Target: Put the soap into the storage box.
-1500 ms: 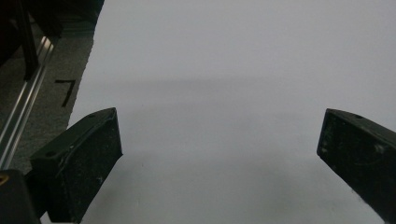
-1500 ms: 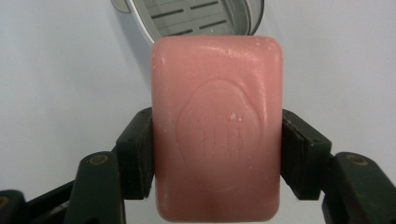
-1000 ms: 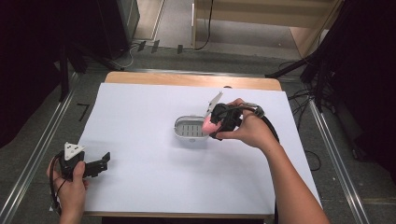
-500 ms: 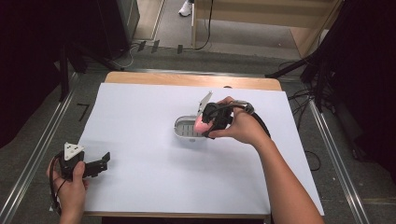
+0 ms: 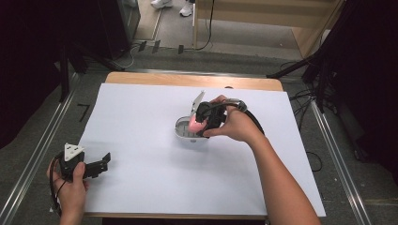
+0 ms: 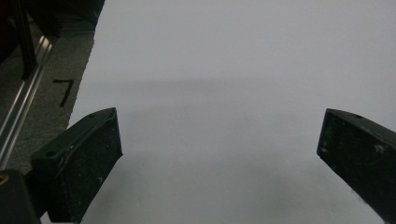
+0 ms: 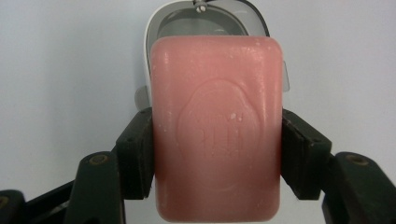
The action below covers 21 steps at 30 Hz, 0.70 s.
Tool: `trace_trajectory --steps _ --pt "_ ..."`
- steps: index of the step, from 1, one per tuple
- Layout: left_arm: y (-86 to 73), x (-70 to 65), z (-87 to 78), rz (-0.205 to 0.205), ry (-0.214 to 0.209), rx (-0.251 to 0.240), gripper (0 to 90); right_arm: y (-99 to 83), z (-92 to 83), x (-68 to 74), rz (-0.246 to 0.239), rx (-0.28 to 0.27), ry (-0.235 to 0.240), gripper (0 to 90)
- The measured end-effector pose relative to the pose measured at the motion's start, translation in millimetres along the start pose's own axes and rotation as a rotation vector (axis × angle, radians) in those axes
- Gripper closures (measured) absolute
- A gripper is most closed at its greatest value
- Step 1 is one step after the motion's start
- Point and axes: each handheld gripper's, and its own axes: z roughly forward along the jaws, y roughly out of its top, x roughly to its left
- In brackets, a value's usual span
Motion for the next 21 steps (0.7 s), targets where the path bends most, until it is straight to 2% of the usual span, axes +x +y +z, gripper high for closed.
trace_trajectory --steps 8,21 --pt "0.1 0.3 -0.1 -0.001 0.001 0.002 0.1 12.1 6.7 -2.3 -0.049 -0.003 0.004 38.7" --pt "0.2 0.5 0.2 -0.004 -0.002 0.003 0.1 21.1 17.7 -6.8 -0.086 0.0 0.029 38.7"
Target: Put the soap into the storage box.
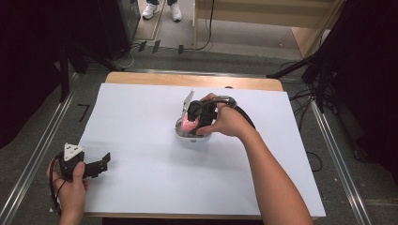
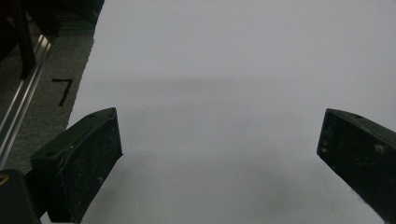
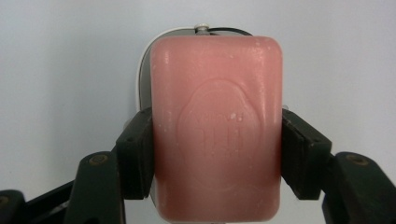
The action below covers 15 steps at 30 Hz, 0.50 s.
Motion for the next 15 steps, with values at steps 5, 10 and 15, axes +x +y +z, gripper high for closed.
trace_trajectory --steps 5,10,15 --pt "-0.1 0.1 -0.1 0.0 -0.001 -0.001 0.1 -1.5 4.2 -2.9 -0.019 0.023 0.0 38.7" --pt "0.0 0.1 0.0 -0.001 -0.001 0.0 0.1 -4.6 5.8 -5.8 -0.009 0.03 0.012 38.7" --pt "0.1 0.2 0.0 0.0 -0.002 0.002 0.1 -5.1 8.9 -7.5 -0.019 0.025 0.028 38.7"
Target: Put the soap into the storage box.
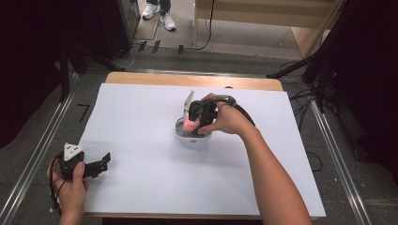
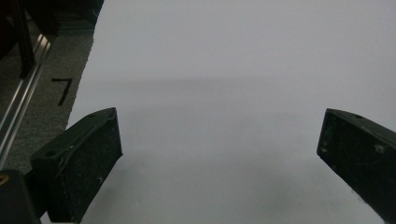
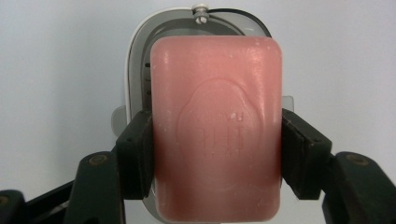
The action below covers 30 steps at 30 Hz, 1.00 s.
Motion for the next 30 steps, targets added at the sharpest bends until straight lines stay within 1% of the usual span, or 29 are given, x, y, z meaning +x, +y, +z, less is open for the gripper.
trace_trajectory --steps 2,7,13,14,15,16,18,19,20,26,27,30 --pt "0.0 0.0 0.0 0.0 0.0 0.0 0.1 0.2 0.8 0.4 0.007 0.007 0.001 38.6" --pt "0.0 0.1 0.1 -0.002 -0.001 0.0 0.1 0.2 2.1 -0.5 0.001 0.01 0.001 38.6" --pt "0.0 0.3 0.2 -0.004 -0.003 -0.001 0.1 -0.5 2.9 -0.8 0.005 0.015 -0.004 38.6" --pt "0.0 0.4 0.3 -0.004 -0.003 -0.001 0.1 -0.6 2.8 -0.4 0.016 0.016 -0.001 38.6" --pt "0.0 0.4 0.3 -0.005 -0.003 -0.002 0.1 -0.5 2.6 -1.0 0.016 0.01 -0.004 39.2" --pt "0.0 0.6 0.2 -0.005 -0.003 -0.001 0.1 -0.2 1.3 -1.3 0.024 0.002 -0.001 41.6" --pt "-0.1 0.6 0.4 -0.006 -0.004 -0.002 0.1 0.3 -2.5 -2.1 0.033 -0.022 -0.003 40.3" --pt "0.0 0.6 0.2 -0.005 -0.005 -0.002 0.1 0.4 -4.1 -1.7 0.043 -0.024 -0.003 40.9" --pt "-0.1 0.6 0.3 -0.006 -0.005 -0.002 0.1 0.2 -5.4 -2.0 0.046 -0.039 -0.017 39.4" --pt "-0.1 0.6 0.2 -0.005 -0.005 -0.002 0.1 -4.1 -12.4 -1.3 0.066 -0.036 -0.03 38.3" --pt "-0.1 0.6 0.3 -0.006 -0.004 -0.002 0.1 -5.2 -13.6 -0.8 0.078 -0.038 -0.033 38.0" --pt "-0.1 0.6 0.3 -0.005 -0.005 -0.002 0.1 -9.8 -17.7 -1.3 0.095 -0.042 -0.043 37.2"
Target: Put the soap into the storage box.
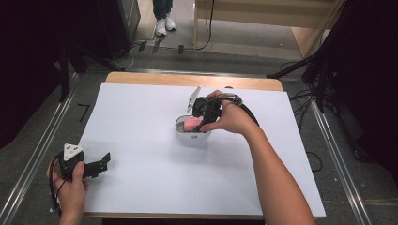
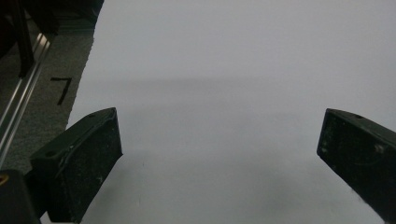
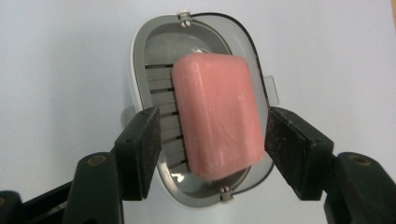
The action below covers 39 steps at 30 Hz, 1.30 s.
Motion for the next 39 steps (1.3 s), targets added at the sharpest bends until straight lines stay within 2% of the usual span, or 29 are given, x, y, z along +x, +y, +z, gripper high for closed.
trace_trajectory --steps 9,19,22,25,27,31,33,39 --pt "0.0 -0.1 0.1 0.0 0.003 0.0 0.1 -25.6 -8.6 -0.7 0.076 -0.005 -0.017 35.9" --pt "0.0 -0.6 -0.1 0.003 0.006 0.003 0.1 -59.4 -10.4 8.2 0.19 -0.009 -0.021 30.8" --pt "0.0 -0.5 0.1 0.003 0.004 0.002 0.1 -68.9 -12.0 12.8 0.239 -0.013 -0.045 28.2" --pt "0.0 -0.6 -0.1 0.003 0.006 0.002 0.1 -76.7 -11.2 18.0 0.285 -0.004 -0.068 20.2" --pt "0.0 -0.5 -0.4 0.003 0.006 0.003 0.1 -83.3 -10.6 22.2 0.311 -0.011 -0.09 15.3" --pt "0.0 -0.5 -0.5 0.003 0.006 0.002 0.1 -99.1 -11.5 31.9 0.369 -0.043 -0.121 11.2" --pt "-0.1 -0.6 -0.5 0.003 0.007 0.001 0.1 -107.2 -11.7 36.2 0.405 -0.055 -0.127 3.0" --pt "-0.2 -0.7 -0.5 0.006 0.009 -0.001 0.1 -134.2 -9.8 53.8 0.496 -0.077 -0.176 0.0"
